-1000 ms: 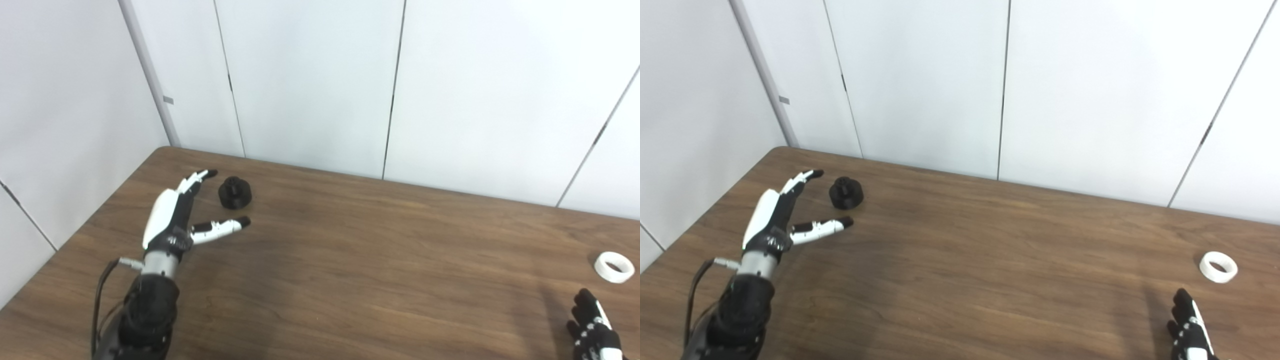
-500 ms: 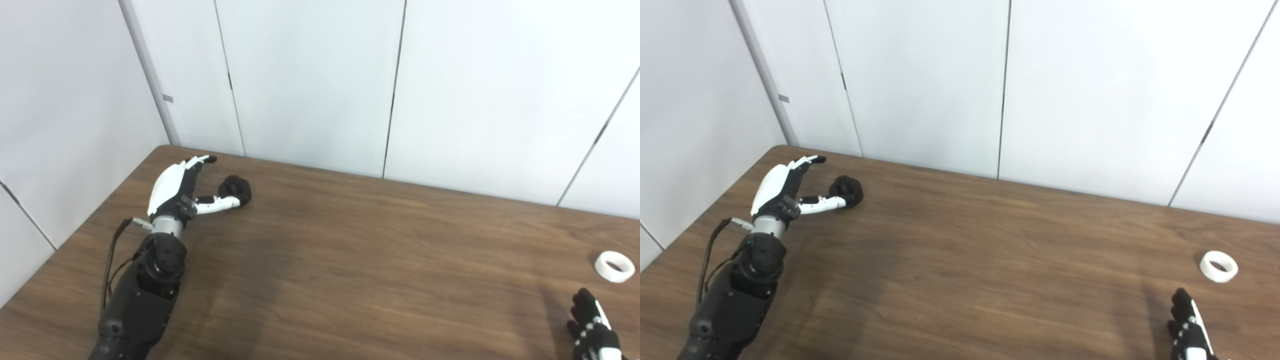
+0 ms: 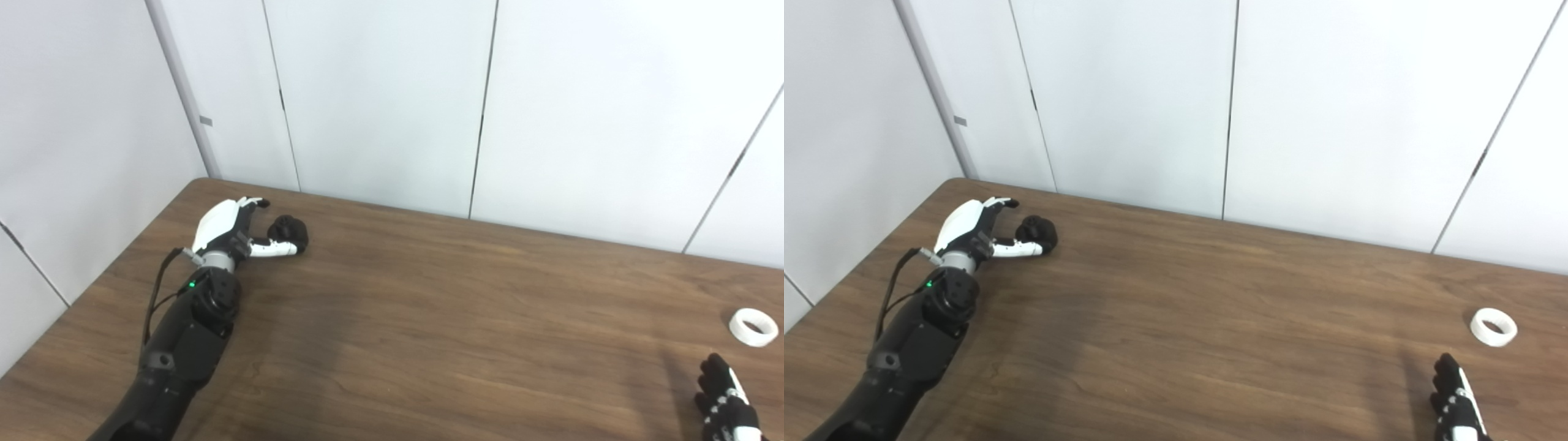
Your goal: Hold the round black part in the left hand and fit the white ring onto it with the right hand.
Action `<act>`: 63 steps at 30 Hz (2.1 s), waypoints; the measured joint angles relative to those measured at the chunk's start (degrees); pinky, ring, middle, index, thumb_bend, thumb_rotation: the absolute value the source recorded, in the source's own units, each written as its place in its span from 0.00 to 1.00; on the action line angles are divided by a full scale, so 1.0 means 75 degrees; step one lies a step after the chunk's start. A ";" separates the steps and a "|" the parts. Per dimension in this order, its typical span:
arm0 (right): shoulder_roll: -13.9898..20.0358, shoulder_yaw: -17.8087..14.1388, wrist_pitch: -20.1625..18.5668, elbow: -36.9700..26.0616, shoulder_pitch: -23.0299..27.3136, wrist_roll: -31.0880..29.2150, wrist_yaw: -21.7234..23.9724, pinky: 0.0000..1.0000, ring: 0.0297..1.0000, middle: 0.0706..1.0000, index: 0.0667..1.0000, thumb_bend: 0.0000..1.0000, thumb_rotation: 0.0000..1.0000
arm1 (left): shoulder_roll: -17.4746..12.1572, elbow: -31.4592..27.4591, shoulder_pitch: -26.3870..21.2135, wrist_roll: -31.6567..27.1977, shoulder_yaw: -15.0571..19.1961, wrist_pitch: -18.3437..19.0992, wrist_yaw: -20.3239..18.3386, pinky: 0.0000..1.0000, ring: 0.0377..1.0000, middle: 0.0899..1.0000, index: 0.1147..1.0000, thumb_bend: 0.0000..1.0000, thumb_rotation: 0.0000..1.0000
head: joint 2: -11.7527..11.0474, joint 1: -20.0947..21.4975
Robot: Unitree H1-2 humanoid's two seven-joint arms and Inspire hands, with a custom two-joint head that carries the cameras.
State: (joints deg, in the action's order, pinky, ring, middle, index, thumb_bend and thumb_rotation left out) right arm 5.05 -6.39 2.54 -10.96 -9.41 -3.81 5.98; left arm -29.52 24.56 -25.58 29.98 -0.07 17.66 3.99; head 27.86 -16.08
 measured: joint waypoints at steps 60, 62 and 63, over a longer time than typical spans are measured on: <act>-0.0003 0.0022 -0.0011 -0.0041 -0.0032 0.0103 -0.0151 1.00 1.00 0.98 0.97 0.60 1.00 | -0.0189 0.0896 -0.0496 -0.0493 -0.0601 0.0243 -0.0281 1.00 1.00 0.93 0.76 0.96 0.35 | 0.0105 0.0105; -0.0003 0.0022 -0.0019 -0.0045 -0.0033 0.0095 -0.0151 1.00 1.00 0.98 0.97 0.60 1.00 | -0.0188 0.0896 -0.0496 -0.0494 -0.0598 0.0243 -0.0276 1.00 1.00 0.93 0.76 0.95 0.35 | 0.0105 0.0105; -0.0003 0.0022 -0.0020 -0.0047 -0.0034 0.0096 -0.0152 1.00 1.00 0.97 0.97 0.61 1.00 | -0.0188 0.0896 -0.0496 -0.0496 -0.0597 0.0243 -0.0275 1.00 1.00 0.93 0.75 0.94 0.34 | 0.0117 0.0105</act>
State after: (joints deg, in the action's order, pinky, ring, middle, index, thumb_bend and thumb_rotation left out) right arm 5.03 -6.22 2.40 -11.31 -9.67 -3.08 4.84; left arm -30.93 31.28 -29.30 26.26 -4.55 19.49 1.93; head 28.74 -15.29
